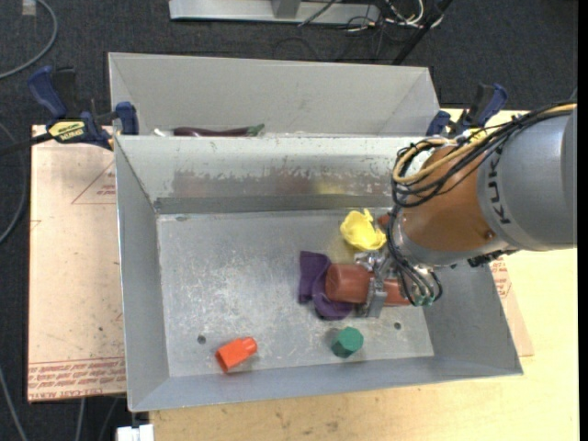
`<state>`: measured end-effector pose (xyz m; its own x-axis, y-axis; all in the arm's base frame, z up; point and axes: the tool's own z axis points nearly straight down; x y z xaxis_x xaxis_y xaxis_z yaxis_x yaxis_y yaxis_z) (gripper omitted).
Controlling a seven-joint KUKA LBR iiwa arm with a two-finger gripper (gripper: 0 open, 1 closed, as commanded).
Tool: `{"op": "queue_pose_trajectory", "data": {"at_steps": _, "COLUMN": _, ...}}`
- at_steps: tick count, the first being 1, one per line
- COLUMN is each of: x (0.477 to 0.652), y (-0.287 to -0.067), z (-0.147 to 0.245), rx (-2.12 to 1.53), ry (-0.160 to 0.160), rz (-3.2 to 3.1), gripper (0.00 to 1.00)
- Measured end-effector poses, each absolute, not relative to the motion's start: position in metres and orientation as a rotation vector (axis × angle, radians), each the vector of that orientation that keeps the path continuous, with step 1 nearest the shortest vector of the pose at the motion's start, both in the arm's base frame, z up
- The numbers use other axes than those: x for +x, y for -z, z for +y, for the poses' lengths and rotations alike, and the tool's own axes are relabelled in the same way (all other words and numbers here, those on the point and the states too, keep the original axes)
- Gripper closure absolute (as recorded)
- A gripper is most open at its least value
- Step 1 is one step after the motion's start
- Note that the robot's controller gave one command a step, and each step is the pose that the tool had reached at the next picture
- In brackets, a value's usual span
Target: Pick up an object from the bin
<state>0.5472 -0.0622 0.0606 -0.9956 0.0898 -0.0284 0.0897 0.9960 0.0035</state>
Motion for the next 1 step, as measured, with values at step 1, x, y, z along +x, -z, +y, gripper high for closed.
{"op": "queue_pose_trajectory", "data": {"at_steps": 1, "x": 0.5461, "y": -0.0646, "z": -0.062, "rx": 0.141, "ry": -0.004, "rz": 3.113, "gripper": 1.0}}
